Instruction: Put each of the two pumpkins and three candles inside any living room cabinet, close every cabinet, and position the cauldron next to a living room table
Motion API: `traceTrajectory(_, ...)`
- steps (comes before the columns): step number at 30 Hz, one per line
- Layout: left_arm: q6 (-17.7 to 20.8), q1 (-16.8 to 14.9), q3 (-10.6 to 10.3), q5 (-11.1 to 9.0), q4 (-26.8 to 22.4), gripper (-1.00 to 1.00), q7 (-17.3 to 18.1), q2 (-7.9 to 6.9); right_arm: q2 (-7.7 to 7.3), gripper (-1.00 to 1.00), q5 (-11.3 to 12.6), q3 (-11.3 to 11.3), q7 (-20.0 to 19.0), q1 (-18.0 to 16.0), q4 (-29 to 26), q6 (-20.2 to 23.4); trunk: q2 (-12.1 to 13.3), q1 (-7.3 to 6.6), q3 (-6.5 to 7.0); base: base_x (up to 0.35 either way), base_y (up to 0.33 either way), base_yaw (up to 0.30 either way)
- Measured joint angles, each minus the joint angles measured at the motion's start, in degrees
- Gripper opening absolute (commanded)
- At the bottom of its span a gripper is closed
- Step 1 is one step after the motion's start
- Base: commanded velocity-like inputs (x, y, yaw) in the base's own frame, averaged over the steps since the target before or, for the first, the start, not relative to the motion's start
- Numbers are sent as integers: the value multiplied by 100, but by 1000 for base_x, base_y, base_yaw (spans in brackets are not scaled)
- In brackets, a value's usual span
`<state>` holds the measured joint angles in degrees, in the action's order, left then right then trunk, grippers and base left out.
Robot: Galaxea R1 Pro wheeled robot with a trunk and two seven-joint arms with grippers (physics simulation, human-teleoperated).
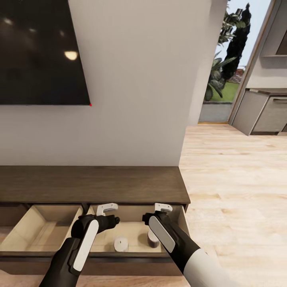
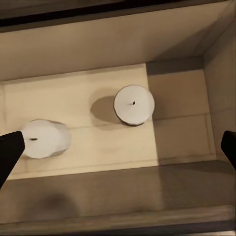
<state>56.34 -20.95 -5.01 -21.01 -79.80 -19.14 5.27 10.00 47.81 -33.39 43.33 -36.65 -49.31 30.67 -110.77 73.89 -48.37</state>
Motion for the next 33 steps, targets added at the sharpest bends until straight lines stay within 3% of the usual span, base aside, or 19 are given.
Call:
traceTrajectory(19, 0, -3, 17, 2, 0, 100, 1, -10, 0, 100, 8, -1, -4, 0, -9, -119, 762, -417, 341, 0, 0, 0)
traceTrajectory(24, 10, -16, 377, 8, 0, 100, -1, -23, 0, 100, 9, -1, -3, 0, -9, -130, 963, -527, 431, 0, 0, 0)
traceTrajectory(28, 68, -117, 714, 12, 0, 100, -2, -132, 0, 100, 9, -1, -2, 0, -9, -131, 1123, -615, 503, 0, 0, 0)
traceTrajectory(33, 93, -160, 881, 0, 0, 100, 0, -292, 0, 100, 9, -1, -4, 0, -9, -132, 1324, -725, 592, 0, 0, 33)
